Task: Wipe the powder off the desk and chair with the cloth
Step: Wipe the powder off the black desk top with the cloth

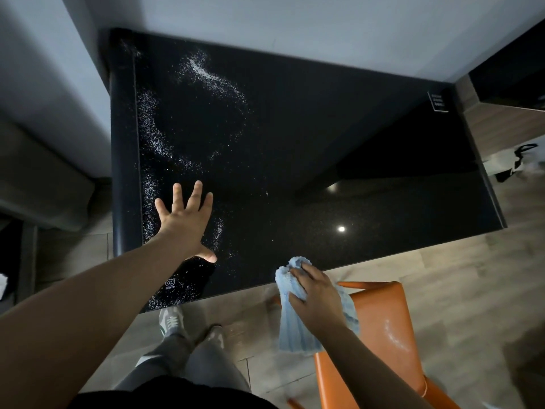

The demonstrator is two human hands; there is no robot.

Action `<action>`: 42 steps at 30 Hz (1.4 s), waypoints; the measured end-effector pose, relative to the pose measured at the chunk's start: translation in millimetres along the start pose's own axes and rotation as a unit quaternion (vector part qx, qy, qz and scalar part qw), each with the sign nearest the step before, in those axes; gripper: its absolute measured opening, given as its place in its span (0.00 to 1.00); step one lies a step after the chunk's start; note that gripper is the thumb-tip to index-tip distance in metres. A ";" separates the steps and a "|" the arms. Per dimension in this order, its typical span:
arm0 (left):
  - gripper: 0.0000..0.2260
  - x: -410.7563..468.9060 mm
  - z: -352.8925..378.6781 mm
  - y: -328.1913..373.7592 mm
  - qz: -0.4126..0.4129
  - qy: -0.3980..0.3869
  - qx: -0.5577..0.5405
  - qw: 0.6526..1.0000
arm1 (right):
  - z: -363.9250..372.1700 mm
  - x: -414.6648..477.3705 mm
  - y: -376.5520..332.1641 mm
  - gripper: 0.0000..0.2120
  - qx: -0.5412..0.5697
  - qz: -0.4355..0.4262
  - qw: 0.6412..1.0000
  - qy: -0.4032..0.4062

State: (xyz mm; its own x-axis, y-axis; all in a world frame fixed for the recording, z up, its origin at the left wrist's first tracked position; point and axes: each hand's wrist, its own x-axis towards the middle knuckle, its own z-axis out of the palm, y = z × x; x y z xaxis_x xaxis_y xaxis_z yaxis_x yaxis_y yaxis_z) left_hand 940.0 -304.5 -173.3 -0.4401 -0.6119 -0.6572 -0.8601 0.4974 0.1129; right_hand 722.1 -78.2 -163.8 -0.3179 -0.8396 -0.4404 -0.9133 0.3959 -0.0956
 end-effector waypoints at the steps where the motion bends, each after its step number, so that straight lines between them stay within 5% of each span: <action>1: 0.64 0.3 -0.8 0.4 -0.001 -0.002 -0.001 1.000 | 0.0 -0.1 0.0 0.25 -0.002 -0.001 1.000 0.000; 14: 0.65 0.1 -1.2 0.4 0.001 0.012 -0.004 1.000 | -6.5 -27.7 -2.5 0.22 0.018 -0.015 1.000 -0.016; 20: 0.62 -7.4 -4.7 -6.4 0.019 0.027 0.000 0.999 | -42.4 -13.7 -9.6 0.21 0.024 -0.016 0.999 0.040; 42: 0.43 5.6 -84.1 -66.6 -0.027 0.127 -0.108 0.986 | -208.4 200.8 -94.1 0.17 0.104 -0.126 0.969 0.187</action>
State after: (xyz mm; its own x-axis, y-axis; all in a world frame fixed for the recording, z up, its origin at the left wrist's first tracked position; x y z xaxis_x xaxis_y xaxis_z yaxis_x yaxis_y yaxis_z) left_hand 973.1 -392.7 -121.8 -0.4179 -0.7817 -0.4630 -0.9073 0.3328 0.2571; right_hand 691.1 -361.6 -57.2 -0.1976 -0.9799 -0.0288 -0.9150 0.1949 -0.3534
